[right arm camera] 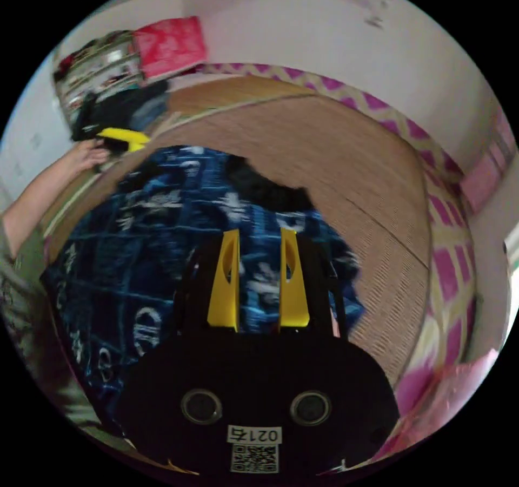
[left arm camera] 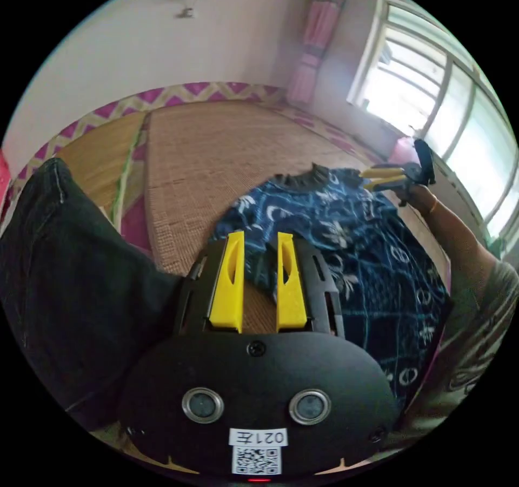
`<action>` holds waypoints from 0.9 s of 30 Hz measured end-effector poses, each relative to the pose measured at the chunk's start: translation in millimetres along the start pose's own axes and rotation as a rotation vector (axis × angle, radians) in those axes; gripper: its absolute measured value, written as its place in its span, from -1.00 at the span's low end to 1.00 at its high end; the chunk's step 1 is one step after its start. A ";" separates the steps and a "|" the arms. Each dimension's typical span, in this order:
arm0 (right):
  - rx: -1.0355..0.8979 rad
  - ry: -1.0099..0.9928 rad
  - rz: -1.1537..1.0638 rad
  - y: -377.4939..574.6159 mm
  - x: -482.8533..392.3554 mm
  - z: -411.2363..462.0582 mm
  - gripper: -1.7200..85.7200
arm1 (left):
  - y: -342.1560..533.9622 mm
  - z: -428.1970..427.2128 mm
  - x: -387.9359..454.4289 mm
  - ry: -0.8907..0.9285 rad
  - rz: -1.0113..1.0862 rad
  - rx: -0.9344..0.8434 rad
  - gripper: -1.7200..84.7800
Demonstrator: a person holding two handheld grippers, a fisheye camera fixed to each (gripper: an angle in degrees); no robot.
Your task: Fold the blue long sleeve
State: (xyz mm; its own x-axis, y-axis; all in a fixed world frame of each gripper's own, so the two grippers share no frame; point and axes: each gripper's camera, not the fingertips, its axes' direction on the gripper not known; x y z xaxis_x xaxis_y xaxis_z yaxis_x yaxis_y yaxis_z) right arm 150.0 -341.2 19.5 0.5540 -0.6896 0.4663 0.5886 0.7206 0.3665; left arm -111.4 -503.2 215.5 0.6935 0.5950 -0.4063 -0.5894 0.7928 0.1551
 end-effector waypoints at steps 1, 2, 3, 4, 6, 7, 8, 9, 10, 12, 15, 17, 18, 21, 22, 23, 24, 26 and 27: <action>-0.002 -0.027 -0.080 -9.2 -37.7 7.7 -0.70 | 9.3 0.2 12.9 -0.017 0.013 -0.017 -0.75; -0.004 -0.033 -0.111 -13.9 -54.9 12.1 -0.70 | 13.8 0.2 18.3 -0.021 0.014 -0.024 -0.75; -0.013 -0.023 -0.147 -23.9 -84.3 21.6 -0.70 | 22.3 -0.6 27.8 -0.036 0.013 -0.031 -0.75; -0.011 -0.018 -0.170 -33.4 -106.6 30.5 -0.71 | 30.4 -2.2 36.2 -0.067 0.001 -0.036 -0.76; -0.016 0.003 -0.184 -47.5 -130.2 46.0 -0.71 | 41.9 -7.2 45.2 -0.094 -0.027 -0.029 -0.77; -0.024 0.012 -0.185 -56.6 -139.1 57.0 -0.71 | 48.3 -9.6 51.1 -0.110 -0.043 -0.043 -0.78; -0.023 0.006 -0.180 -60.7 -141.5 61.6 -0.71 | 50.9 -10.8 54.0 -0.119 -0.052 -0.055 -0.79; -0.025 -0.011 -0.156 -68.6 -142.8 69.5 -0.70 | 55.5 -14.0 61.2 -0.152 -0.064 -0.070 -0.81; -0.014 -0.022 -0.118 -75.2 -140.3 74.2 -0.70 | 60.2 -17.9 70.2 -0.189 -0.061 -0.079 -0.82; 0.005 -0.046 -0.061 -82.5 -133.3 77.1 -0.71 | 66.4 -25.0 82.2 -0.247 -0.060 -0.082 -0.83; -0.051 -0.073 -0.030 -90.5 -128.1 90.7 -0.77 | 76.1 -37.4 95.5 -0.289 -0.099 -0.047 -0.85; -0.038 -0.042 -0.029 -88.1 -127.0 87.3 -0.84 | 81.5 -45.2 102.2 -0.291 -0.122 -0.011 -0.92; 0.004 -0.034 0.001 -84.3 -122.0 76.8 -0.89 | 84.8 -50.7 107.2 -0.283 -0.122 0.021 -0.94; 0.166 -0.131 0.115 -65.2 -89.7 25.0 -0.93 | 88.6 -59.4 114.3 -0.231 -0.145 0.056 -0.98; 0.243 -0.151 0.165 -51.7 -71.1 -4.7 -0.94 | 88.8 -61.5 118.3 -0.215 -0.145 0.076 -0.98; 0.282 -0.158 0.189 -43.3 -60.8 -21.4 -0.95 | 88.6 -62.2 120.8 -0.215 -0.141 0.086 -0.98; 0.360 -0.162 0.239 -23.6 -38.5 -56.7 -0.95 | 87.4 -62.6 126.2 -0.227 -0.129 0.098 -0.98; 0.461 -0.135 0.325 14.5 0.4 -115.1 -0.96 | 83.8 -61.9 135.2 -0.237 -0.099 0.110 -0.98; 0.515 -0.094 0.398 45.2 29.0 -154.8 -0.96 | 80.9 -60.9 141.8 -0.245 -0.079 0.120 -0.98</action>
State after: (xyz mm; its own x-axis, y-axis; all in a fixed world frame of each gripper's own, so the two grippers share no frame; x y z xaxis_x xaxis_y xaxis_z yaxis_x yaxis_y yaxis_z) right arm 283.8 -339.8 -75.0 0.6040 -0.3706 0.7056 -0.0207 0.8777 0.4787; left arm -85.9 -362.7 115.6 0.8232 0.5336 -0.1940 -0.4865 0.8391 0.2433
